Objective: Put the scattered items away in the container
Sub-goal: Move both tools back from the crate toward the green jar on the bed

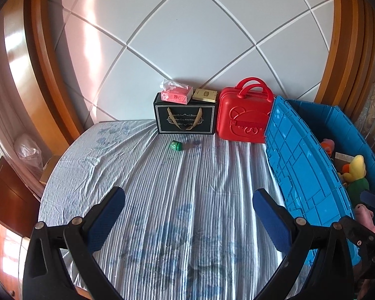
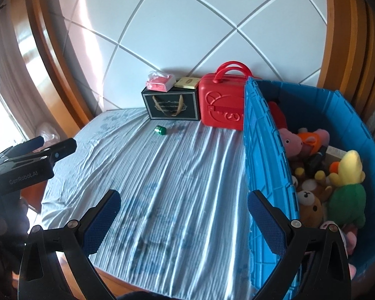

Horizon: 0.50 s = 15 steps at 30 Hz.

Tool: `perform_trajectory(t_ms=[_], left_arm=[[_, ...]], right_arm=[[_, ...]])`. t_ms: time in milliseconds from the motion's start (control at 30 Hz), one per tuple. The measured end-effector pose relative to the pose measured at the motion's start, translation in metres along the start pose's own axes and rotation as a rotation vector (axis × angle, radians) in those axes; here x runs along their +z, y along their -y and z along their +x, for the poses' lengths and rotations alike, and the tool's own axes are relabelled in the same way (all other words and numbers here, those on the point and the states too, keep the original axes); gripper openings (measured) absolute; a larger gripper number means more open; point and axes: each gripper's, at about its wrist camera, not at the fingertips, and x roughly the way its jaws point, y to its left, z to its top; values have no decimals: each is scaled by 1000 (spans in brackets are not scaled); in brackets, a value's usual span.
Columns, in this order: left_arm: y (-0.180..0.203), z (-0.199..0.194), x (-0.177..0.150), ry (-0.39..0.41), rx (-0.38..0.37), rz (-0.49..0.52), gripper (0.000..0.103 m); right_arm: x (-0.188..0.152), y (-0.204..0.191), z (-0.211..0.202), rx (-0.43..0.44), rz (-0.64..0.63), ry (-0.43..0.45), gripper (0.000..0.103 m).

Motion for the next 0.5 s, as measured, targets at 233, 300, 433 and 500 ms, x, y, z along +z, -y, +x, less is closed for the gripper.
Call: perform_trajectory(t_ms=[233,300,433,500], left_arm=[[-12,-3,-7,-3,14,-7,103],[-15,-5,-7,1,11,-10,103],[-13,-7,-7,10,22,0,103],[-12,-8,-7,12,25,4,103]], right_arm=[[1,-4,-2,-23,5,10,103],[1,-7,-1,-26,0,8,103],[-1,-10,-2,-30,1,9,103],[-2,-10,-2,-29,2,10,103]])
